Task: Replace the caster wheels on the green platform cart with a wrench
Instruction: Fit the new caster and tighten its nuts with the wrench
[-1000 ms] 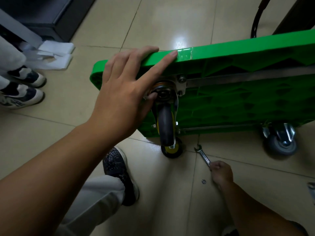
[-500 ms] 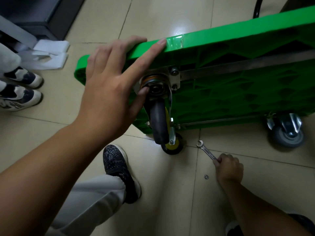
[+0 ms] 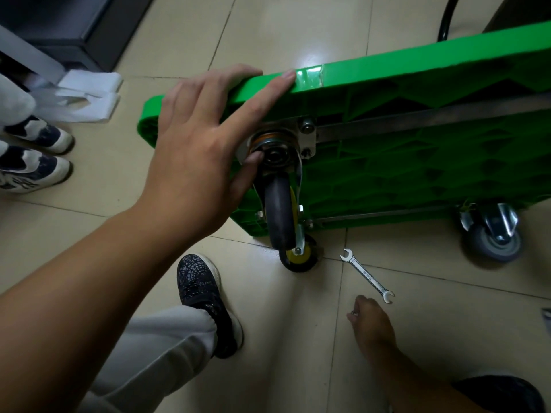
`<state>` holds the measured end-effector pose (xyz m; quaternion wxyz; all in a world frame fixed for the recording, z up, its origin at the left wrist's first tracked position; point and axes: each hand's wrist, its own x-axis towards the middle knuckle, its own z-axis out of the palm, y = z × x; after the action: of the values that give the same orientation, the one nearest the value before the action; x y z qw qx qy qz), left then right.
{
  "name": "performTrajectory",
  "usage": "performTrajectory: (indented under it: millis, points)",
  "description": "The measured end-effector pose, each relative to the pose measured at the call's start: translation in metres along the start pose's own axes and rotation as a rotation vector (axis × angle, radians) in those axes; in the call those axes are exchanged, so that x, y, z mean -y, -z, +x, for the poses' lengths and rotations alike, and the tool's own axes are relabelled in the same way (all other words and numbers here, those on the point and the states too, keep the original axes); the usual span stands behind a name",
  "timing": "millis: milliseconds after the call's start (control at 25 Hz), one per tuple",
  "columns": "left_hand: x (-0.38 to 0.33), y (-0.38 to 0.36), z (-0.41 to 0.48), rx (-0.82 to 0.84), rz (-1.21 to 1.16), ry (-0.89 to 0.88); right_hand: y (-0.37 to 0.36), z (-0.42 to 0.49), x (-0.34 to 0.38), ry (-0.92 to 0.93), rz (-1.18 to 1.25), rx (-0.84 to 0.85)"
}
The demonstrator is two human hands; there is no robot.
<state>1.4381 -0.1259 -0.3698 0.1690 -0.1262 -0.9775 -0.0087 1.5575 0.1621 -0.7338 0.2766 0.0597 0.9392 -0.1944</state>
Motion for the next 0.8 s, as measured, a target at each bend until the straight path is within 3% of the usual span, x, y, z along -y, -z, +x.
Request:
performTrajectory:
  millis: [120,200,400,560,800]
  points:
    - [0.0,0.0,0.002,-0.009,-0.023,0.007,0.028,0.002,0.019,-0.039,0.063,-0.024]
    - [-0.001,0.003,0.004,-0.003,-0.033,0.026,0.07,0.006,0.05,-0.039,0.373,-0.096]
    - [0.002,0.013,0.019,0.077,-0.012,0.016,0.201,-0.022,0.162,0.257,0.945,-0.388]
    - [0.006,0.026,0.028,0.156,-0.064,0.003,0.24,-0.046,0.204,0.441,0.909,-0.559]
    - [0.004,0.02,0.034,0.153,-0.18,0.06,0.243,-0.04,0.227,0.456,0.856,-0.693]
